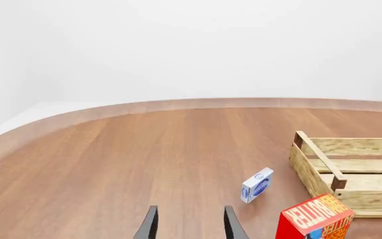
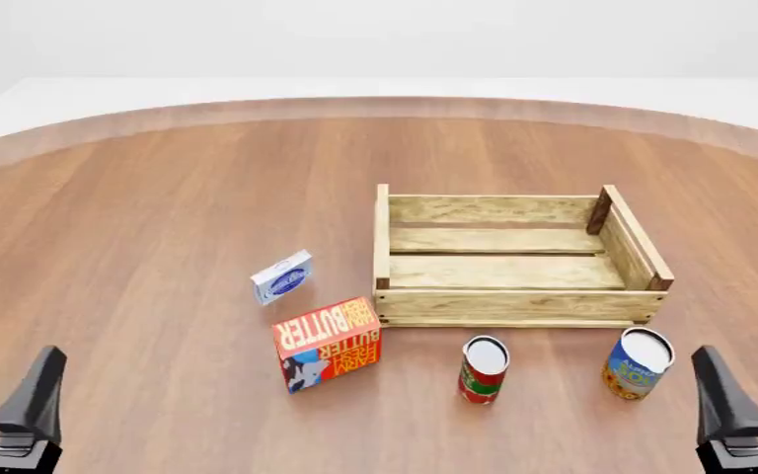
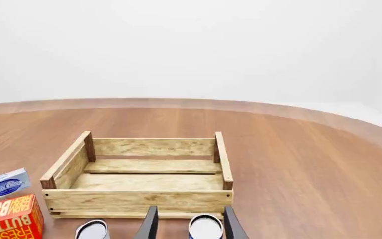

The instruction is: Pick up the tomato sauce, and put it in the wooden tray.

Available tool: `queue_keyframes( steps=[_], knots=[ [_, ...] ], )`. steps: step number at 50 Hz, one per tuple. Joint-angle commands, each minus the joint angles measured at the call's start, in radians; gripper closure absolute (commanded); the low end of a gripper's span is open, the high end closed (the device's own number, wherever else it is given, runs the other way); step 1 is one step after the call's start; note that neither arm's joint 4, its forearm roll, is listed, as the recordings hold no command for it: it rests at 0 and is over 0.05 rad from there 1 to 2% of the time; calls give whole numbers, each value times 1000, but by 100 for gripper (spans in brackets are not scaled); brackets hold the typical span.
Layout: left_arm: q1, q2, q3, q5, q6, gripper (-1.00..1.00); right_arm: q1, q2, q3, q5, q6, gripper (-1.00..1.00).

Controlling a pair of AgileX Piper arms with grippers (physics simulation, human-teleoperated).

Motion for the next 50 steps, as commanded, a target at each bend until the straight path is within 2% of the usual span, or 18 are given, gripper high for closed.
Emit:
queue_keyframes(
  steps=[1, 20, 50],
  knots=[
    [0, 0, 0, 0, 0, -100, 2, 5, -3, -3, 2, -100],
    [0, 0, 0, 0, 0, -100, 9, 17, -4, -8, 2, -100],
    [0, 0, 0, 0, 0, -100, 68, 144, -37, -67, -51, -100]
  ],
)
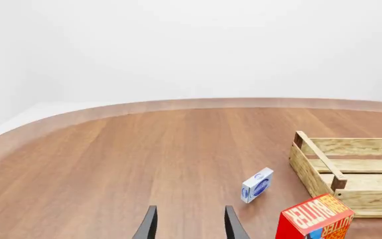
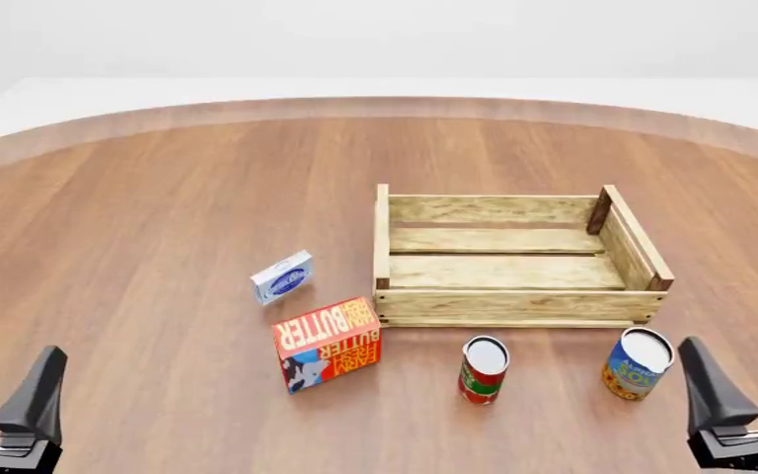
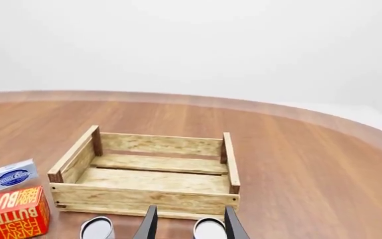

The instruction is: Pick up the tomato sauce, and put it in the wooden tray.

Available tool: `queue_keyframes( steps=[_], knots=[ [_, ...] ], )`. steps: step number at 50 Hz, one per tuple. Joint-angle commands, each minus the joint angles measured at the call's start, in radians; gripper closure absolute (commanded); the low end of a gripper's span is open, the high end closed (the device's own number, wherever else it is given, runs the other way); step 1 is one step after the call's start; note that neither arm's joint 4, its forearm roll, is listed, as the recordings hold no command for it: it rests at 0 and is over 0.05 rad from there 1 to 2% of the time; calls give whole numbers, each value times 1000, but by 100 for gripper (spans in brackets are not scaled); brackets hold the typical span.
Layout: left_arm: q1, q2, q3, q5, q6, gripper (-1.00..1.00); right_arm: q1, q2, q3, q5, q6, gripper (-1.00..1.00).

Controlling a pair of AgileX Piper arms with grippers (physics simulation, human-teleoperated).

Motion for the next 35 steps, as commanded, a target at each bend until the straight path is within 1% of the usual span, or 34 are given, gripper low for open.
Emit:
queue_keyframes(
  steps=[1, 11, 23, 33, 35],
  knots=[
    [0, 0, 0, 0, 0, -100, 23, 48, -11, -20, -19, -100],
    [0, 0, 0, 0, 0, -100, 42, 56, -18, -10, -31, -100],
    [0, 0, 0, 0, 0, -100, 77, 82, -22, -21, -43, -100],
    [0, 0, 0, 0, 0, -100, 102, 124, -33, -38, -43, -100],
    [0, 0, 0, 0, 0, -100, 113, 141, -37, -47, -33, -100]
  ],
)
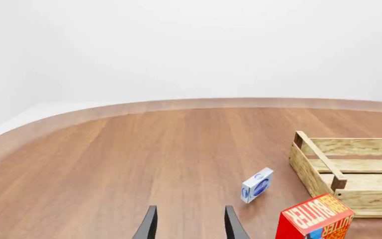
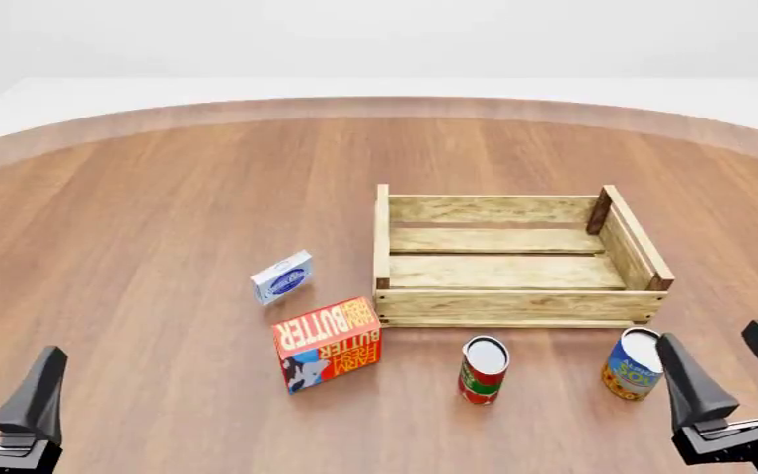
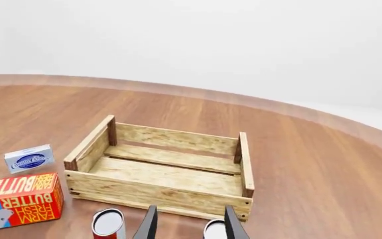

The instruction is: Pick up the tomato sauce, and put it in the wooden tray.

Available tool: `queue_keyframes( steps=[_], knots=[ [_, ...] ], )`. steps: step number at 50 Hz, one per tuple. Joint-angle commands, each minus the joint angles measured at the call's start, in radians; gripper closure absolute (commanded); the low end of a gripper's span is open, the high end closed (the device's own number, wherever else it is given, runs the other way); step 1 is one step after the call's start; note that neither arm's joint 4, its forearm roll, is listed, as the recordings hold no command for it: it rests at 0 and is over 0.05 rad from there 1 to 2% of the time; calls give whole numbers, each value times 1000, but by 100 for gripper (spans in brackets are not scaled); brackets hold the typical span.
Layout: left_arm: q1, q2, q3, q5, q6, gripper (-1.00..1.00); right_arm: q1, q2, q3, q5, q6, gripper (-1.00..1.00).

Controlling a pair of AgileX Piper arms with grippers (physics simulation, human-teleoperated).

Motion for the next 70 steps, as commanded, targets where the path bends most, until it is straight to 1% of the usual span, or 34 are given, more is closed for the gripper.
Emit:
queue_keyframes(
  steps=[1, 13, 24, 34, 37, 43, 54, 60, 70],
  knots=[
    [0, 0, 0, 0, 0, -100, 36, 49, -10, -23, 3, -100],
    [0, 0, 0, 0, 0, -100, 74, 98, -17, -52, -2, -100],
    [0, 0, 0, 0, 0, -100, 99, 113, -24, -53, -8, -100],
    [0, 0, 0, 0, 0, -100, 125, 171, -33, -87, -13, -100],
    [0, 0, 0, 0, 0, -100, 138, 212, -39, -104, 5, -100],
    [0, 0, 0, 0, 0, -100, 148, 227, -44, -112, -1, -100],
    [0, 0, 0, 0, 0, -100, 174, 291, -42, -149, 8, -100],
    [0, 0, 0, 0, 0, -100, 191, 326, -51, -160, 22, -100],
    [0, 0, 0, 0, 0, -100, 222, 397, -70, -192, 21, -100]
  ],
)
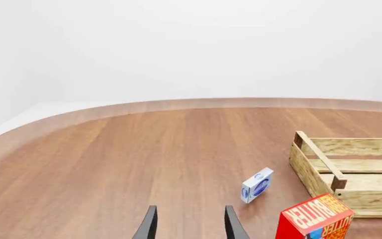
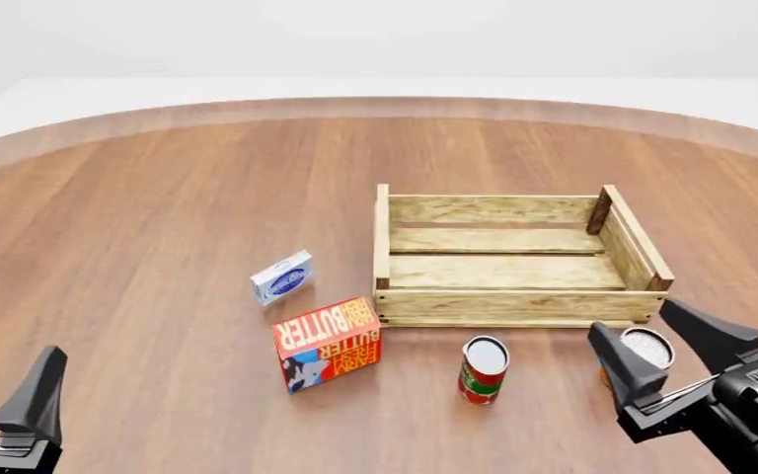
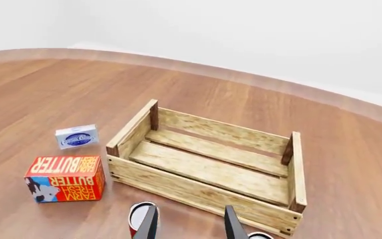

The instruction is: Pick up the tomato sauce, and put it in the wooden tray.

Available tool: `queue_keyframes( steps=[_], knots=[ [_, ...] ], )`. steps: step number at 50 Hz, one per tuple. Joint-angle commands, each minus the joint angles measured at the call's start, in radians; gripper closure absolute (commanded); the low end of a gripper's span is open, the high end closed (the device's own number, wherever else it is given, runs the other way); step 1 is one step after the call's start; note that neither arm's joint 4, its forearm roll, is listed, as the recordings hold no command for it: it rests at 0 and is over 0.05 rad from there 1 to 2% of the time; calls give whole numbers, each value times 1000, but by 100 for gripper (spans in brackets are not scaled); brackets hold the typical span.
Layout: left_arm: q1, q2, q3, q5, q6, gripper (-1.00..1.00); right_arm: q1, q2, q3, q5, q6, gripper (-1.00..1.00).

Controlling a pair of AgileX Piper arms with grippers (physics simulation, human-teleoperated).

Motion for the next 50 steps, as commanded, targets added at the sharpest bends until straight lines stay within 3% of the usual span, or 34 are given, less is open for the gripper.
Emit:
queue_keyframes(
  steps=[1, 50],
  knots=[
    [0, 0, 0, 0, 0, -100, 33, 72, -16, -33, 4, -100],
    [0, 0, 0, 0, 0, -100, 138, 382, -92, -177, 105, -100]
  ],
)
